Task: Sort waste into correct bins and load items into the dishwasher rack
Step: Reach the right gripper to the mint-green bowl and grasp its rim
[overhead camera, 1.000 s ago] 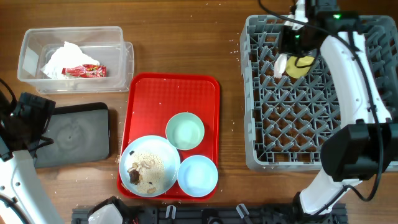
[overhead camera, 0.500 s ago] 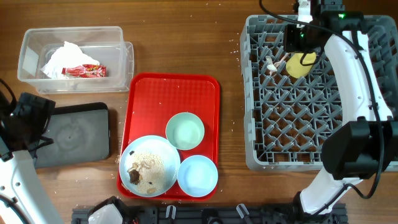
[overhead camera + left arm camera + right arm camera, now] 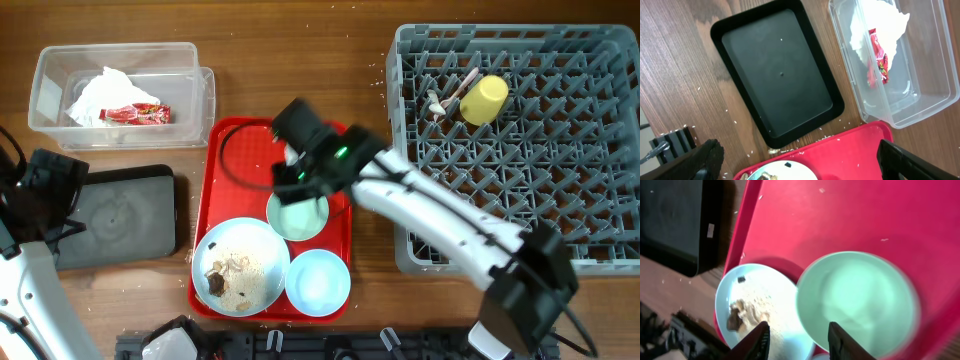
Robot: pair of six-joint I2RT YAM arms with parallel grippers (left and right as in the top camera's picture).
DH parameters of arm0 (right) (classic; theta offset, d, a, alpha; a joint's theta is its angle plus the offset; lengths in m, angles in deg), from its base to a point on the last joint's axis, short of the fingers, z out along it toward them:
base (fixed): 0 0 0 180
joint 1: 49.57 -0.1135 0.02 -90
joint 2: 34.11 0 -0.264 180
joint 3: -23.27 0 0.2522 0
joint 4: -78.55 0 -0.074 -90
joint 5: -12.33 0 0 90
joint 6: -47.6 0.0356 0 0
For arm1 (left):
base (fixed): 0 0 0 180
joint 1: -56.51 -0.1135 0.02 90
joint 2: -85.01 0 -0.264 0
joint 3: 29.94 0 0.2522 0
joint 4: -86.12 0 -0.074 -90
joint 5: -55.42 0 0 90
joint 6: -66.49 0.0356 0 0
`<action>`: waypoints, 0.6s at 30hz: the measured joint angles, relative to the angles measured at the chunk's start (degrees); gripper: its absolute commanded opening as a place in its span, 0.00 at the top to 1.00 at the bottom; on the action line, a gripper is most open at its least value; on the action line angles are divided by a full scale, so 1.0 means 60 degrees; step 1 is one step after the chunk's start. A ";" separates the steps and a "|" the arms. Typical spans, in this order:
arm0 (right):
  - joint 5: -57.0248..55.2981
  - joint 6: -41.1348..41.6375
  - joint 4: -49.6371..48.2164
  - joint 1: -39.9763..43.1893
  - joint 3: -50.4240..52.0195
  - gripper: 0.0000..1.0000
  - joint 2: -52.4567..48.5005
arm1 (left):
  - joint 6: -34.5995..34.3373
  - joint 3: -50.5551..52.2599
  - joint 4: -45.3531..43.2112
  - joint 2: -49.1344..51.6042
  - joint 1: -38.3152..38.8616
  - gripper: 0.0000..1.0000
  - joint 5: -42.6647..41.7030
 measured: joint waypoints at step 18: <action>-0.2138 0.1443 -0.1326 -0.0980 -0.0149 0.96 -0.2699 | 0.0000 0.0000 0.0007 0.0000 0.0000 0.00 0.0000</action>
